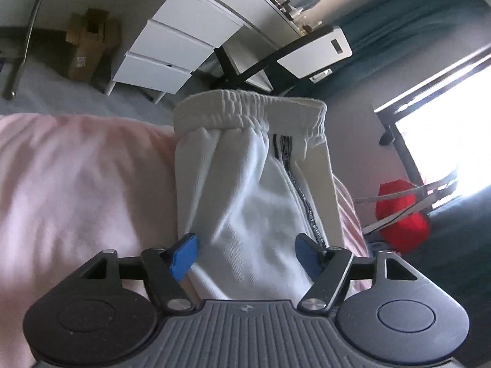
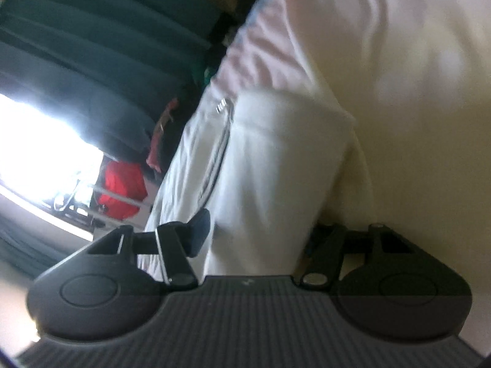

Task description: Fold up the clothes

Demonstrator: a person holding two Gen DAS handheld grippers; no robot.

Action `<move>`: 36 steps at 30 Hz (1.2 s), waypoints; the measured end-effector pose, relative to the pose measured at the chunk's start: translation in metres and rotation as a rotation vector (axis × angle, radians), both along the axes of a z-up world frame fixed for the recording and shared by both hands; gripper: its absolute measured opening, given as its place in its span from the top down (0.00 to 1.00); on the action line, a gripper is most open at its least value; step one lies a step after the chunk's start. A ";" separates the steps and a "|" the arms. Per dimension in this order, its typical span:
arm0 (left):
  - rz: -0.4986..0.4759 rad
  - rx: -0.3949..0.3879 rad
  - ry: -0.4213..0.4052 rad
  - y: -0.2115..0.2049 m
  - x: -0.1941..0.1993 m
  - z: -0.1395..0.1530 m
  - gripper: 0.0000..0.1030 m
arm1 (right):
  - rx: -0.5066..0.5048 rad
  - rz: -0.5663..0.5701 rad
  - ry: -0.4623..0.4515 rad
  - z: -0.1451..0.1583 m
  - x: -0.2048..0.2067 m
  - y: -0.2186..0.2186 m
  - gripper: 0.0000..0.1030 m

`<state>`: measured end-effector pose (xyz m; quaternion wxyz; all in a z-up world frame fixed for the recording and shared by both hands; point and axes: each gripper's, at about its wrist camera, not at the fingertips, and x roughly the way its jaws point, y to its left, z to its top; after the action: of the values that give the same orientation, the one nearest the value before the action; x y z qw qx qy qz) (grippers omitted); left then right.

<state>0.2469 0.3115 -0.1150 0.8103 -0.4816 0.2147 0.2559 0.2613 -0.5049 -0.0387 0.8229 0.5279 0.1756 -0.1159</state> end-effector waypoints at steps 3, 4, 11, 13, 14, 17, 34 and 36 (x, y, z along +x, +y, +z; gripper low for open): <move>0.070 -0.005 -0.031 -0.001 -0.003 0.000 0.30 | -0.018 -0.045 -0.014 0.000 0.011 -0.004 0.64; 0.082 0.009 -0.038 -0.001 -0.005 0.002 0.30 | -0.024 -0.053 -0.025 0.001 0.014 -0.004 0.70; 0.151 0.017 -0.015 -0.002 -0.026 0.009 0.20 | -0.113 -0.074 -0.078 0.028 0.019 0.009 0.80; 0.093 -0.040 -0.013 0.005 -0.020 -0.002 0.20 | -0.124 -0.073 -0.077 0.031 0.018 0.011 0.80; 0.070 -0.054 -0.012 0.007 -0.015 -0.008 0.20 | -0.126 -0.072 -0.072 0.030 0.017 0.011 0.80; 0.008 0.070 -0.012 0.006 0.005 -0.012 0.20 | -0.123 -0.072 -0.055 0.028 0.015 0.010 0.80; 0.041 0.275 -0.020 -0.010 0.026 0.023 0.89 | -0.119 -0.045 -0.050 0.023 -0.012 0.003 0.81; 0.036 0.282 -0.038 -0.013 0.015 0.033 0.89 | -0.095 -0.050 -0.061 0.027 -0.022 0.001 0.81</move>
<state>0.2618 0.2981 -0.0819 0.8691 -0.3714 0.1527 0.2888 0.2396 -0.5037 -0.0116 0.8488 0.4958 0.1316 -0.1283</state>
